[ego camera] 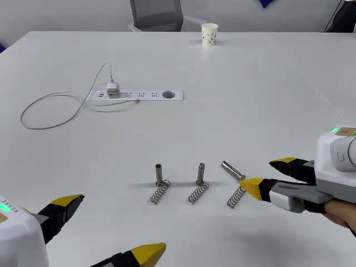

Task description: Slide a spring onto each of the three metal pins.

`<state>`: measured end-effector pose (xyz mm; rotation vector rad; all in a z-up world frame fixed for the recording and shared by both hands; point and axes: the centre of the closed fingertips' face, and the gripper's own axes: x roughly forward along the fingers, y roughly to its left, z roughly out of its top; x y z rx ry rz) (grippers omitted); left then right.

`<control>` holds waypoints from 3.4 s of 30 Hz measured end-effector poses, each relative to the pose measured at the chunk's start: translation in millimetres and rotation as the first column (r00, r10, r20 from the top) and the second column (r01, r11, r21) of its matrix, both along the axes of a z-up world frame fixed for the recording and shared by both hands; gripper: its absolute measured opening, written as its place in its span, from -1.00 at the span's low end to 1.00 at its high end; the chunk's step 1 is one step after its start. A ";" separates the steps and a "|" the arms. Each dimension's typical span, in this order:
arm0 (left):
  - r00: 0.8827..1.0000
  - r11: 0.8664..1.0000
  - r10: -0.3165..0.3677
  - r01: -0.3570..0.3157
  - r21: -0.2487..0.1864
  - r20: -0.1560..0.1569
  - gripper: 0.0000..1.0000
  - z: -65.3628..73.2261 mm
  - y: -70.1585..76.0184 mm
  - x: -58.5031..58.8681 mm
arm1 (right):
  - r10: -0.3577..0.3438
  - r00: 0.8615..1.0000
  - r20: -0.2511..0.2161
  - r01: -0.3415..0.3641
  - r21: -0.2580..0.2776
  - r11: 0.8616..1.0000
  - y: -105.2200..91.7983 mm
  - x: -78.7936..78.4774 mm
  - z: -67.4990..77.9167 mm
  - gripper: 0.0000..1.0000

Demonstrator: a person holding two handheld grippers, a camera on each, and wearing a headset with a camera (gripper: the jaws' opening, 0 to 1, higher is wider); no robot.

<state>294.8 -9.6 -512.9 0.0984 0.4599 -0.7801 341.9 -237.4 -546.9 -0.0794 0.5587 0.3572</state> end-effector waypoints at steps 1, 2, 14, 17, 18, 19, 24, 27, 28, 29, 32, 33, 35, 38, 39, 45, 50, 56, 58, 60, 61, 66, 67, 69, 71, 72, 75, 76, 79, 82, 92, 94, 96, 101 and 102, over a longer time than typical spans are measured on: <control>1.000 1.000 -0.001 0.001 -0.001 0.001 0.75 -0.3 -0.4 0.2 | 0.003 1.000 0.002 -0.003 -0.003 1.000 -0.3 1.7 -0.8 -0.08; 1.000 1.000 -0.003 0.003 -0.002 0.001 0.75 -0.6 -1.2 0.2 | 0.006 1.000 0.001 -0.006 -0.008 1.000 0.1 3.4 -1.6 -0.10; 1.000 1.000 -0.025 0.025 -0.004 0.007 0.71 -3.3 -3.7 0.7 | 0.017 1.000 -0.016 -0.018 -0.020 1.000 -0.2 26.5 -15.8 -0.25; 1.000 1.000 -0.024 0.024 -0.004 0.001 0.71 -4.7 -4.2 1.4 | 0.013 1.000 -0.021 -0.013 -0.023 1.000 -0.8 34.0 -20.6 -0.26; 1.000 1.000 -0.023 0.023 -0.004 0.000 0.71 -5.0 -4.3 1.6 | 0.014 1.000 -0.021 -0.015 -0.026 1.000 -0.6 35.7 -21.7 -0.29; 1.000 1.000 -0.022 0.022 -0.004 -0.002 0.71 -5.3 -4.6 1.7 | 0.017 1.000 -0.022 -0.018 -0.028 0.999 -0.4 37.8 -23.1 -0.32; 1.000 1.000 -0.019 0.019 -0.012 -0.003 0.71 -5.2 -5.9 3.9 | 0.027 0.999 -0.036 -0.029 -0.038 0.999 0.6 48.0 -32.5 -0.37; 1.000 1.000 -0.022 0.022 -0.012 -0.002 0.71 -5.8 -7.0 5.0 | 0.028 0.999 -0.042 -0.030 -0.043 0.999 0.7 54.4 -38.3 -0.39; 1.000 1.000 -0.024 0.024 -0.012 -0.003 0.71 -6.1 -7.6 5.0 | 0.028 0.999 -0.044 -0.030 -0.042 0.999 0.7 56.7 -40.3 -0.40; 1.000 1.000 -0.026 0.026 -0.012 -0.002 0.71 -6.1 -8.1 5.0 | 0.028 0.998 -0.049 -0.030 -0.039 0.999 0.8 58.1 -41.9 -0.41; 1.000 0.999 -0.031 0.031 -0.008 -0.002 0.70 -7.2 -9.6 4.8 | 0.033 0.998 -0.054 -0.035 -0.038 0.999 2.5 62.3 -46.2 -0.44; 0.999 0.999 -0.032 0.032 -0.008 -0.004 0.70 -7.7 -10.2 4.5 | 0.036 0.998 -0.055 -0.039 -0.042 0.998 2.9 64.2 -47.9 -0.45; 0.999 0.999 -0.035 0.035 -0.011 -0.004 0.70 -8.2 -11.2 4.0 | 0.039 0.997 -0.060 -0.042 -0.043 0.998 3.7 67.2 -50.7 -0.46; 0.999 0.999 -0.039 0.039 -0.006 -0.010 0.69 -10.3 -12.0 3.2 | 0.044 0.997 -0.067 -0.046 -0.034 0.998 5.4 71.3 -54.5 -0.50; 0.999 0.999 -0.039 0.039 -0.004 -0.011 0.69 -11.0 -11.9 3.2 | 0.044 0.997 -0.070 -0.046 -0.032 0.998 6.0 72.5 -55.9 -0.51; 0.999 0.999 -0.038 0.038 -0.007 -0.017 0.69 -13.0 -11.9 3.9 | 0.049 0.994 -0.099 -0.052 -0.026 0.998 9.0 78.0 -66.2 -0.60; 0.999 0.999 -0.038 0.038 -0.007 -0.022 0.68 -14.3 -12.0 4.6 | 0.039 0.992 -0.118 -0.041 -0.017 0.999 8.2 82.3 -71.4 -0.66; 0.999 0.999 -0.040 0.040 -0.007 -0.026 0.68 -15.5 -12.4 4.7 | 0.034 0.991 -0.127 -0.036 -0.015 0.999 8.9 85.8 -74.8 -0.72; 0.999 0.999 -0.040 0.040 -0.006 -0.028 0.68 -16.0 -12.2 4.6 | 0.034 0.990 -0.137 -0.037 -0.019 0.999 9.6 86.4 -76.7 -0.75; 0.999 0.999 -0.041 0.041 -0.005 -0.027 0.67 -16.1 -11.9 4.5 | 0.040 0.989 -0.143 -0.043 -0.020 0.999 11.2 86.0 -77.6 -0.80; 0.999 0.999 -0.042 0.042 -0.002 -0.028 0.67 -16.2 -11.6 4.3 | 0.041 0.989 -0.145 -0.045 -0.024 0.999 11.5 86.1 -78.0 -0.80; 0.999 0.999 -0.039 0.039 -0.004 -0.028 0.67 -15.6 -10.4 3.8 | 0.030 0.987 -0.157 -0.034 -0.023 0.999 11.2 85.5 -80.8 -0.81; 0.999 0.999 -0.038 0.038 -0.003 -0.028 0.67 -15.5 -10.1 3.8 | 0.029 0.987 -0.157 -0.033 -0.025 0.999 11.2 85.4 -81.1 -0.81; 0.999 0.999 -0.036 0.036 -0.003 -0.028 0.67 -15.7 -9.6 3.9 | 0.030 0.988 -0.153 -0.036 -0.036 0.999 11.5 85.4 -81.5 -0.82; 0.999 0.999 -0.034 0.034 -0.004 -0.028 0.67 -15.5 -9.4 4.2 | 0.024 0.988 -0.155 -0.030 -0.033 0.999 11.4 85.4 -81.6 -0.82; 0.999 0.999 -0.034 0.034 -0.003 -0.027 0.67 -15.3 -9.4 4.3 | 0.017 0.987 -0.159 -0.021 -0.026 0.999 11.4 85.2 -81.6 -0.82; 0.999 0.999 -0.035 0.035 -0.004 -0.022 0.66 -13.8 -9.6 4.3 | -0.009 0.988 -0.157 0.009 -0.006 1.000 9.5 85.1 -79.3 -0.82; 0.999 0.999 -0.035 0.035 -0.004 -0.021 0.66 -13.5 -9.6 4.2 | -0.014 0.988 -0.153 0.015 0.002 1.000 9.1 85.0 -77.4 -0.82; 0.999 0.999 -0.033 0.033 -0.003 -0.020 0.66 -13.4 -8.9 3.7 | -0.023 0.990 -0.139 0.024 0.010 1.000 7.7 84.4 -69.8 -0.83; 0.999 0.999 -0.033 0.033 -0.001 -0.018 0.66 -13.3 -8.0 3.7 | -0.024 0.992 -0.122 0.026 0.019 0.999 7.3 83.3 -61.2 -0.83; 1.000 1.000 -0.025 0.025 -0.005 0.004 0.66 -6.1 -3.7 7.4 | -0.035 0.996 -0.085 0.037 0.030 0.999 7.5 71.1 -43.0 -0.83; 1.000 1.000 -0.023 0.023 -0.004 0.007 0.65 -5.5 -2.6 7.8 | -0.036 0.996 -0.086 0.039 0.030 0.999 8.1 68.7 -41.4 -0.83; 1.000 1.000 -0.019 0.019 -0.004 0.009 0.65 -4.9 -1.0 8.5 | -0.033 0.996 -0.082 0.035 0.019 0.999 8.7 66.3 -40.6 -0.83; 1.000 1.000 -0.013 0.013 -0.005 0.022 0.64 -0.9 2.0 9.6 | -0.040 0.996 -0.077 0.041 0.013 0.999 8.2 58.2 -34.3 -0.83; 1.000 1.000 -0.012 0.012 -0.007 0.025 0.64 -0.3 2.3 9.6 | -0.038 0.997 -0.072 0.039 0.014 0.999 8.7 57.2 -32.8 -0.83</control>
